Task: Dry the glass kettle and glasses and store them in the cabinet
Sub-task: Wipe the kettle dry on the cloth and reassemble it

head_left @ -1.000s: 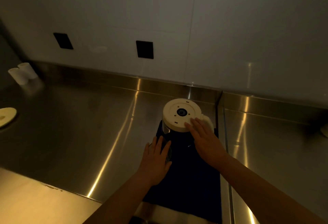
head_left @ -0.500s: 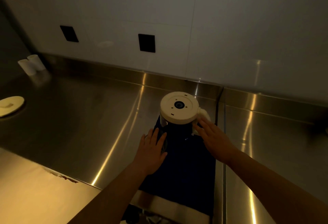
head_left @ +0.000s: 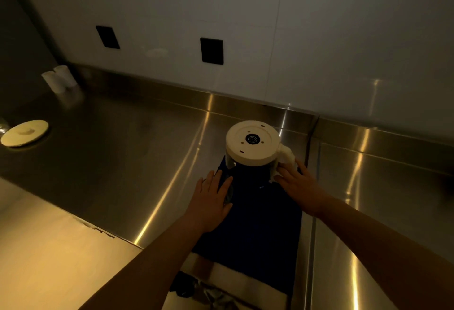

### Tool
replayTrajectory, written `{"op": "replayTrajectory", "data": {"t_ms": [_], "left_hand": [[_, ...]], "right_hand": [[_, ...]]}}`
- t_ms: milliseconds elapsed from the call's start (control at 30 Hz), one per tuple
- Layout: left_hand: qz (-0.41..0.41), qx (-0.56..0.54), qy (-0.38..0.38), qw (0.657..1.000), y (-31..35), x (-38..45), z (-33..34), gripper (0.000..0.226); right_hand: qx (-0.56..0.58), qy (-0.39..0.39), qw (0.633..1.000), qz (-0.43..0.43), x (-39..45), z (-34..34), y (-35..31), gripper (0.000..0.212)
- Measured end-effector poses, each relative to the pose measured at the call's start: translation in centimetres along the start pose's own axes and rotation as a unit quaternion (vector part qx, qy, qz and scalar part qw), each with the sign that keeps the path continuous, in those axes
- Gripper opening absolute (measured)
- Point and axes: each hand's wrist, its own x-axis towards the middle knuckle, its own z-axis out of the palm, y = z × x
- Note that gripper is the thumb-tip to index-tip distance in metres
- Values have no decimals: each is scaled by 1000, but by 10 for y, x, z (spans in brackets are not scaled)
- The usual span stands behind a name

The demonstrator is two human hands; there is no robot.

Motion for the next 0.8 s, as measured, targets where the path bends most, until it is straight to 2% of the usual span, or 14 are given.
{"op": "replayTrajectory", "data": {"t_ms": [233, 300, 433, 633, 800], "left_hand": [[0, 5, 1, 1000, 1, -1, -2, 69], [0, 4, 1, 1000, 1, -1, -2, 69], [-4, 4, 3, 1000, 1, -2, -2, 68], [-5, -1, 7, 1000, 2, -1, -2, 69], [-9, 8, 7, 1000, 3, -1, -2, 69]], "right_hand": [[-59, -23, 998, -10, 3, 0, 2, 65], [-66, 3, 998, -9, 3, 1, 6, 54], [-95, -1, 995, -15, 4, 10, 12, 41], [-104, 21, 994, -17, 7, 7, 14, 37], [-113, 7, 993, -31, 6, 1, 14, 38]]}}
